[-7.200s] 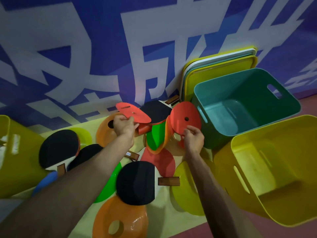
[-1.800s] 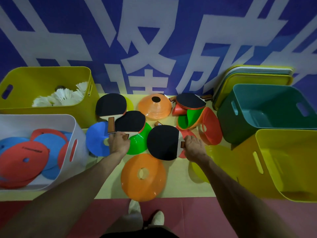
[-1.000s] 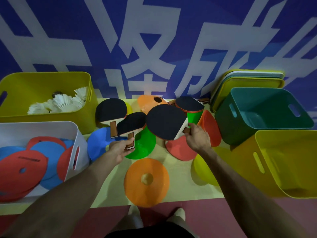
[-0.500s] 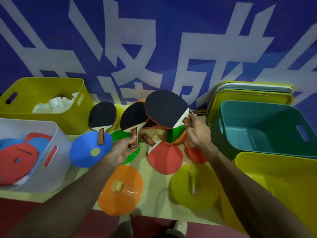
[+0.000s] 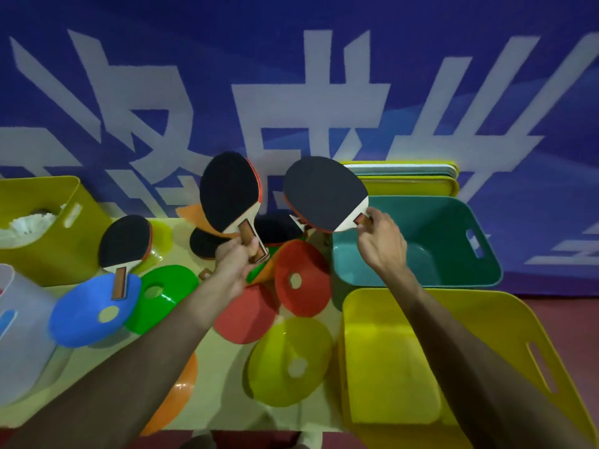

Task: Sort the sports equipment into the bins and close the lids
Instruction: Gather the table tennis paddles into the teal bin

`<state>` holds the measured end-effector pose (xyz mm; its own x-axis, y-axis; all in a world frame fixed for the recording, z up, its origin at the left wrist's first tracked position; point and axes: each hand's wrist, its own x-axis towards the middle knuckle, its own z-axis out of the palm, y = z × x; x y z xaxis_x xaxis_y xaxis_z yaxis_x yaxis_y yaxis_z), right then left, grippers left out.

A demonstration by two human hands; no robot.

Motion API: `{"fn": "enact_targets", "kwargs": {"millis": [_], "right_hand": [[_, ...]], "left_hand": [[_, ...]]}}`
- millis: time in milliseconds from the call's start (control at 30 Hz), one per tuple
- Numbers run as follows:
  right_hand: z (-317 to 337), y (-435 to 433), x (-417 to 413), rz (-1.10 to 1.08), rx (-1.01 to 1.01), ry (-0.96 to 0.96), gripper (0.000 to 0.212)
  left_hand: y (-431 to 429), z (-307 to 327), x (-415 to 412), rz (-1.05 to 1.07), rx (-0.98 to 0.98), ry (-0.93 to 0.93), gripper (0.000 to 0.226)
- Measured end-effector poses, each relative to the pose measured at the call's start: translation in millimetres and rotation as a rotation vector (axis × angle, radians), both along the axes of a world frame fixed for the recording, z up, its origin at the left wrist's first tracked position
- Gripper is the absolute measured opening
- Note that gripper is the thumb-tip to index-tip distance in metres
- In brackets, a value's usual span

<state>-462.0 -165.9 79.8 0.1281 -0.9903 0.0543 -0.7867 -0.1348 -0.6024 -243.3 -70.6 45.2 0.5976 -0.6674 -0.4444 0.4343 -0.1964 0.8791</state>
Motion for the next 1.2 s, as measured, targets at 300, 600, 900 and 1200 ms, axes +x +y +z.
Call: {"fn": "enact_targets", "kwargs": {"millis": [300,600,900,1200], "right_hand": [[-9,-28,-92,-0.024,0.115,0.199,0.031],[-44,-83,-89,0.259,0.181,0.571,0.030],[-95,-110,-77,0.391,0.308,0.694,0.029],[-109,-113,-86,0.276,0.444,0.541,0.039]], "left_hand": [[-36,8,-55,-0.204,0.049,-0.179,0.018],[-43,10,-63,-0.388,0.143,-0.358,0.022],[-58,25,-69,-0.437,0.162,-0.465,0.033],[-59,17,-79,-0.467,0.214,-0.560,0.036]]}}
